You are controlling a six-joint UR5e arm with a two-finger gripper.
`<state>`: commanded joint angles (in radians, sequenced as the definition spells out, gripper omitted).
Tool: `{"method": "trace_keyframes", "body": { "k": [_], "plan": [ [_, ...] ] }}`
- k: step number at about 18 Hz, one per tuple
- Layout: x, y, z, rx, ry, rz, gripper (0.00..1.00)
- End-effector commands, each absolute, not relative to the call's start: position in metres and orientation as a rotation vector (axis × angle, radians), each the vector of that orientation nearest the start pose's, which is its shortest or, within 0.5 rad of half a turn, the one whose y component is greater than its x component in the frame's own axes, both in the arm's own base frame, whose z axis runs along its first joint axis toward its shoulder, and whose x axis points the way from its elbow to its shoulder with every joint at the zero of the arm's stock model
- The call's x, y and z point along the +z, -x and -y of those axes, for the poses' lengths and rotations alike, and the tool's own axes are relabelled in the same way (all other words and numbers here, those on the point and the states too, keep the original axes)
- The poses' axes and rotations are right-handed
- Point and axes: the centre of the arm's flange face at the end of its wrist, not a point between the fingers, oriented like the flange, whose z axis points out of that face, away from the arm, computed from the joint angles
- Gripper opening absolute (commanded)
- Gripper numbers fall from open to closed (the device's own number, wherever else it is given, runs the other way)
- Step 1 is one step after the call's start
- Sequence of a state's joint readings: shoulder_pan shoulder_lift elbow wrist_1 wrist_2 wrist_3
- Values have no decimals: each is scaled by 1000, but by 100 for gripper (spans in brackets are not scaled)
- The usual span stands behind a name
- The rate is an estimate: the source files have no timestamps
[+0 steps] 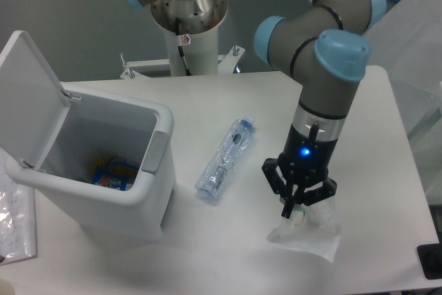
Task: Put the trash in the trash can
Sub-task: 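Lift the bag and carry it over the white trash bin, then open the gripper to drop the bag into the bin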
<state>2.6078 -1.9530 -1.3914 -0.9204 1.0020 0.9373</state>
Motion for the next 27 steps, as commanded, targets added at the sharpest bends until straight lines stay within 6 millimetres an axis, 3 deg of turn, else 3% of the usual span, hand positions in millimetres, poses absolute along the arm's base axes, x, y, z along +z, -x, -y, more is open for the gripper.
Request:
{"method": "trace_keyframes", "body": {
  "k": [7,14,17,20,27],
  "plan": [
    [524,430,-495,16,2266,-41,0],
    [571,339,-473,-19,2188,-107,0],
    [563,289,-458,-56,2181,-148,0],
    [554,245,-458,-102,2185,-202,0],
    [553,187,-479,-171,2177,-315,0]
  ]
}}
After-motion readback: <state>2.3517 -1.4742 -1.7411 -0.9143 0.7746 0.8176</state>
